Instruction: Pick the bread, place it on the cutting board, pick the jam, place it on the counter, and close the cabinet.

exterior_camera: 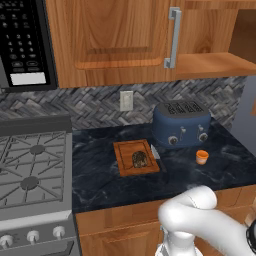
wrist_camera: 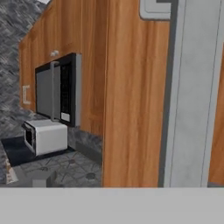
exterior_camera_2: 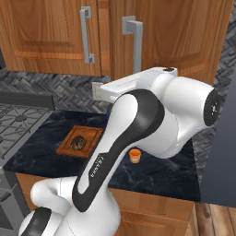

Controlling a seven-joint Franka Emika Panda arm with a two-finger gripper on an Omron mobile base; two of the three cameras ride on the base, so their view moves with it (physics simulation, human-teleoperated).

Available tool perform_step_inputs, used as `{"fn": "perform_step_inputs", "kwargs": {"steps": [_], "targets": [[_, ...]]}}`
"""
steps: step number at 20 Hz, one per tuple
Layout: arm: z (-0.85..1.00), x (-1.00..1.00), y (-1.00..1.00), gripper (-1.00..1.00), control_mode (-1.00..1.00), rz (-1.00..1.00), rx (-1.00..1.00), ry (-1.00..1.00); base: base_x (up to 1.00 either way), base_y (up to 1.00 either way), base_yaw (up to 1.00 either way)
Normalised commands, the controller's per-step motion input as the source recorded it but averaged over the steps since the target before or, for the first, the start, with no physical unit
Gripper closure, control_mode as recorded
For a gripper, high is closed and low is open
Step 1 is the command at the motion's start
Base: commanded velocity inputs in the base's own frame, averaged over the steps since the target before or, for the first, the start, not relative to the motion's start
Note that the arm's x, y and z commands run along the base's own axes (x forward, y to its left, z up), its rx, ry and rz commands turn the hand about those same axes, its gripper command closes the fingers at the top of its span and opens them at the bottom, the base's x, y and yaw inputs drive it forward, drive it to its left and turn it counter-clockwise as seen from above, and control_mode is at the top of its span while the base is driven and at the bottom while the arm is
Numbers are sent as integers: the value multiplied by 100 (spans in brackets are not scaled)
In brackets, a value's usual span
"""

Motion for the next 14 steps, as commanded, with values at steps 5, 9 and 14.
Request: {"fn": "perform_step_inputs", "kwargs": {"steps": [5, 9, 14], "targets": [[0, 8, 24, -100, -100, -9, 3, -6, 0, 0, 0], [-1, 22, 13, -100, -100, -4, 4, -6, 0, 0, 0], [0, 23, 6, -100, -100, -2, 5, -6, 0, 0, 0]]}}
